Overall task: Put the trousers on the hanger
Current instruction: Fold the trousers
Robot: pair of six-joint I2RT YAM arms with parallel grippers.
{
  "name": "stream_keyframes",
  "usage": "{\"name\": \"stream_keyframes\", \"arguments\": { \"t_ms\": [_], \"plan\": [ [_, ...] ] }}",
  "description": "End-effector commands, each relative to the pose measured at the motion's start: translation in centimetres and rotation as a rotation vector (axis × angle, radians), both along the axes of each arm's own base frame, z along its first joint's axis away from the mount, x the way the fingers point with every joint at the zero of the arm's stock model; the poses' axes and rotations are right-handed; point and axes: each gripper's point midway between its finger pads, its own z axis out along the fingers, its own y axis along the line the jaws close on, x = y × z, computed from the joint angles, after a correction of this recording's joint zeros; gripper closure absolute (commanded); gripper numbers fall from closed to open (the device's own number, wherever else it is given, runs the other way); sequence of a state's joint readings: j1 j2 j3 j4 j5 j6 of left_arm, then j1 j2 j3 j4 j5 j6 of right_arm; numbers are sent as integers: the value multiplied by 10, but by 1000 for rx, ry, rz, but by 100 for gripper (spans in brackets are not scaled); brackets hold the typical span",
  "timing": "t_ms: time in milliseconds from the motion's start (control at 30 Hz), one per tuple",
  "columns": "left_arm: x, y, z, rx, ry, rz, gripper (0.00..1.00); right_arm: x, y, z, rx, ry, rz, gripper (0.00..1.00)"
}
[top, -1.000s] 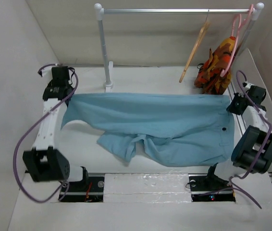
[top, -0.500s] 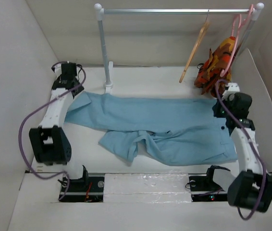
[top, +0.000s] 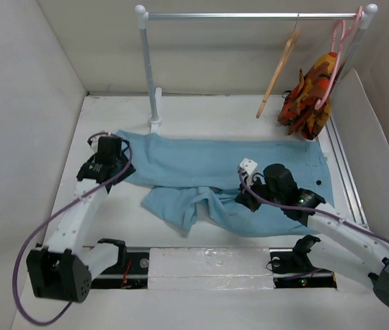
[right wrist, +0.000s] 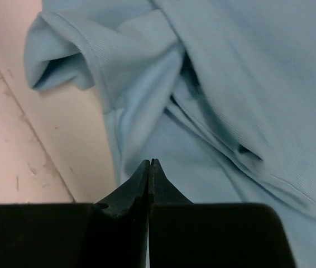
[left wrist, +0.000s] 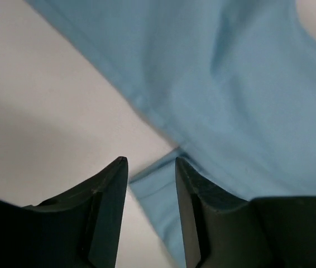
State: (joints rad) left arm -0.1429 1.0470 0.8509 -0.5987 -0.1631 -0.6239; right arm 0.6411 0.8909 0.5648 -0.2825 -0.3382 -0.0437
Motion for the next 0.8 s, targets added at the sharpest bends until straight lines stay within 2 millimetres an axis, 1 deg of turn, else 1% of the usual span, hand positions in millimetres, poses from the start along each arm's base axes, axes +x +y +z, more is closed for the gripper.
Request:
{"name": "stream_keyframes", "arguments": {
  "t_ms": [0,33,67,100,133,200,233,267,300,333,367,433,500,533,633,667,733,767],
  "plan": [
    [63,31,17,86,-83,143,63,16,32,32,34,-86,15,100],
    [78,36,23,107,-110,166,58,17,37,35,36,-96,27,96],
    [86,46,10,159,-75,210,49,16,41,36,30,-99,38,90],
    [93,49,9,176,-78,221,36,14,47,37,27,-97,59,82],
    [106,50,14,185,-105,230,33,11,49,38,25,-100,74,71],
    [123,58,-4,271,-51,196,32,6,51,36,3,-108,87,63],
    [128,57,4,268,-70,198,32,4,49,34,-2,-102,87,62],
    [131,59,-14,303,-2,164,32,4,47,34,-7,-103,84,61],
    [136,59,-19,313,23,152,32,2,45,35,-5,-106,81,61],
    [141,58,-18,319,42,146,32,-1,41,29,-19,-96,76,60],
    [142,59,-32,331,85,137,32,0,38,27,-24,-99,67,60],
    [152,59,-31,337,63,133,32,-3,34,23,-25,-99,64,60],
    [158,62,-33,356,55,145,32,-5,33,19,-25,-85,71,59],
    [163,64,-36,369,58,148,33,-7,31,15,-35,-74,74,59],
    [172,68,-43,404,95,154,33,-9,25,6,-63,-48,64,60],
    [172,69,-58,417,136,151,33,-10,24,7,-58,-51,63,60],
    [176,74,-67,428,165,149,28,-8,21,5,-58,-49,54,60],
    [176,75,-69,433,169,152,28,-7,19,5,-57,-47,45,60]
  ]
}}
